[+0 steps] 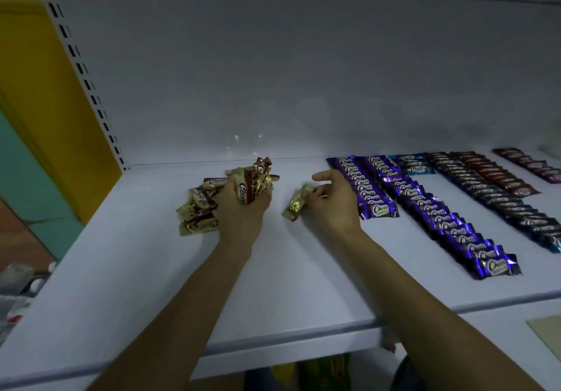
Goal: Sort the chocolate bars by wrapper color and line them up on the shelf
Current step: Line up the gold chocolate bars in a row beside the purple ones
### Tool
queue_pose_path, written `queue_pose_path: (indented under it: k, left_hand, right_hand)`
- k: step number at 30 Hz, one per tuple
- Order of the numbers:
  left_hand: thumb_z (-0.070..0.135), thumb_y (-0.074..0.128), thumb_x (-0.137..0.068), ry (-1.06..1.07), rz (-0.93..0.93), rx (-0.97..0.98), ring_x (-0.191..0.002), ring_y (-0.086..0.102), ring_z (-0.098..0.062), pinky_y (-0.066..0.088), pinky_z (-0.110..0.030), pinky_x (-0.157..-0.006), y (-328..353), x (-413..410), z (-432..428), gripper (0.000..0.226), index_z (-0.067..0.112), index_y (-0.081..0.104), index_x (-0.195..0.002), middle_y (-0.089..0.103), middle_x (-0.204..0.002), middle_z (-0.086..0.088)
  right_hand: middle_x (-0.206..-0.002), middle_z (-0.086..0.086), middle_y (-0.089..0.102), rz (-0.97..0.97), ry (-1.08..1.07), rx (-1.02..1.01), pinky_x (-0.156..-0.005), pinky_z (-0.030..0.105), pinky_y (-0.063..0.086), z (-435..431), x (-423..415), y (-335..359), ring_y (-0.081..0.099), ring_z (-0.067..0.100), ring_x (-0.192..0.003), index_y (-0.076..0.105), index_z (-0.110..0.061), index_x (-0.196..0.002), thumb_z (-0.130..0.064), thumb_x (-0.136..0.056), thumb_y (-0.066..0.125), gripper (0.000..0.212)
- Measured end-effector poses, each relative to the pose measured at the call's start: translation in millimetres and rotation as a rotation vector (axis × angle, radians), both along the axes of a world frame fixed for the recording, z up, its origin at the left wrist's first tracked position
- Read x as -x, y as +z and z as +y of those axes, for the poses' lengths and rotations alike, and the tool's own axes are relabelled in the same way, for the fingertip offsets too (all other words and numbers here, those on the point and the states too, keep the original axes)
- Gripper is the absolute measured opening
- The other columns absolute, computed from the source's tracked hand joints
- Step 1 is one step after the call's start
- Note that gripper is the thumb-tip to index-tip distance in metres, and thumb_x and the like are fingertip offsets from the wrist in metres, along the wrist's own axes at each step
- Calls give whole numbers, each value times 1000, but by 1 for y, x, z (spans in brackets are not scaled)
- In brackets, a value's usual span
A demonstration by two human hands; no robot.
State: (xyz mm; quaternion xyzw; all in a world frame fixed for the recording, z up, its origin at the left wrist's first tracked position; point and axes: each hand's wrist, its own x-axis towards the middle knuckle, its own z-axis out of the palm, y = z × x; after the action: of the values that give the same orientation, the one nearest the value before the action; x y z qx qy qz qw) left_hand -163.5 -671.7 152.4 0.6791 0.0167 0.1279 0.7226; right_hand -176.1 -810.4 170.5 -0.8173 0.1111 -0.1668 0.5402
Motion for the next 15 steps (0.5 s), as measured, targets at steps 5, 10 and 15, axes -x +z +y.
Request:
queue_pose_path:
  k: [5,10,15]
  left_hand:
    - [35,71,-66,-23,3,-116,-99,64,-24,51,-54,-91,-2,4,-3,54,17,59,-115,67,-106,-5]
    - [22,76,-75,-40,-5,-77,-94,65,-22,53,-55,-86,-3,2,-2,40,20,61,-112,69,-101,-2]
    - [6,72,-82,-53,-27,-44,-82,65,-12,58,-42,-79,-1,4,-3,33,14,60,-112,67,-94,0]
  right_hand:
    - [-101,3,60,76,45,495,-80,34,48,-14,4,-1,58,23,-97,62,-20,-114,-16,-88,59,26]
    - [-117,5,64,-135,238,719,-89,39,46,-24,11,-10,53,26,-107,64,-17,-121,-4,-86,53,38]
    - [-115,8,59,-91,285,834,-89,37,42,-19,10,-28,51,29,-104,62,-15,-124,-20,-96,50,31]
